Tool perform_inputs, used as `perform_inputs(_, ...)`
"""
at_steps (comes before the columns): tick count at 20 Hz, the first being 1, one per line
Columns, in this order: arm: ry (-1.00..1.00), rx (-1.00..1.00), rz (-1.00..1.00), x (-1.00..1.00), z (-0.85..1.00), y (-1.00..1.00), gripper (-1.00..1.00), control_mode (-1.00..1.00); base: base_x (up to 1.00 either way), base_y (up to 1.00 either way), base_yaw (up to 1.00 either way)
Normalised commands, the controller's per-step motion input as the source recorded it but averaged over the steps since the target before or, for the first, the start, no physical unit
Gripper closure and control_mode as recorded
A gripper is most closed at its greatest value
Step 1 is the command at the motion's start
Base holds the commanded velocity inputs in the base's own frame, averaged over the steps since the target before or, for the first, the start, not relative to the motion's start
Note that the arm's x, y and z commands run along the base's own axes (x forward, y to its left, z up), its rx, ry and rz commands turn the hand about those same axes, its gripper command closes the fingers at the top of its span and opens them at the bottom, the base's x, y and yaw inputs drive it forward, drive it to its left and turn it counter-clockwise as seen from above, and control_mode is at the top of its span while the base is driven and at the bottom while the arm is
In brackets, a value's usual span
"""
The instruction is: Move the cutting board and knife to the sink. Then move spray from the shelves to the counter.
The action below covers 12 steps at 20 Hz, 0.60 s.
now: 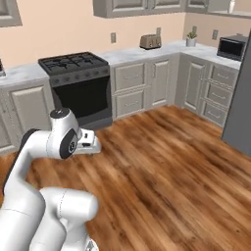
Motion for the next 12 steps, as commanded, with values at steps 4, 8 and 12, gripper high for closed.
perform_inputs(4, 0.0, 0.0, 0.0, 0.0, 0.0, 0.0, -1.0, 1.0, 0.7, -0.02, -0.11)
perform_inputs(8, 0.0, 0.0, 0.0, 0.0, 0.0, 0.0, -1.0, 1.0, 0.71, 0.0, -0.11)
perform_inputs(12, 0.0, 0.0, 0.0, 0.0, 0.0, 0.0, -1.0, 1.0, 0.74, -0.1, -0.02)
